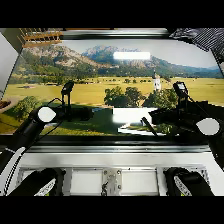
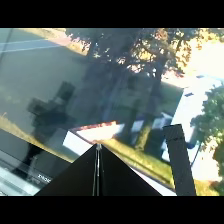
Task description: Fold the clothes and pants, and hang the long-sleeved shirts on hangers.
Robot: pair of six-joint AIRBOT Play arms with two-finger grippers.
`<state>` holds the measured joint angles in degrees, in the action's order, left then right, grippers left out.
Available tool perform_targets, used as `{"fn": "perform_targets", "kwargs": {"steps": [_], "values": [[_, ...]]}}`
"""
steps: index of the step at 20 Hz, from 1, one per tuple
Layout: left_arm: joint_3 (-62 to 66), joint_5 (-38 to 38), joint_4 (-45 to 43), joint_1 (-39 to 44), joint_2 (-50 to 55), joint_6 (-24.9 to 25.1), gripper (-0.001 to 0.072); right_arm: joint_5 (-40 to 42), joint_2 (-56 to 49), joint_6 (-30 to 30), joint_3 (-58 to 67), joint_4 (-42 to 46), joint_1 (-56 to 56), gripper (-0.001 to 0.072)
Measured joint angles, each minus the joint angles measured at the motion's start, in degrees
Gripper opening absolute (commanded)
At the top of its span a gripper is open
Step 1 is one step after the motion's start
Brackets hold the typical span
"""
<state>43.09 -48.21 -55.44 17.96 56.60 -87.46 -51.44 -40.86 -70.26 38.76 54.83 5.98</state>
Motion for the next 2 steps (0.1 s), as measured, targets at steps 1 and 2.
{"fn": "perform_targets", "kwargs": {"steps": [1,2], "values": [[0.0,0.0,0.0,0.0,0.0,0.0,0.0004,0.0,0.0,0.0,0.0,0.0,0.0,0.0026],[0.0,0.0,0.0,0.0,0.0,0.0,0.0004,0.0,0.0,0.0,0.0,0.0,0.0,0.0026]]}}
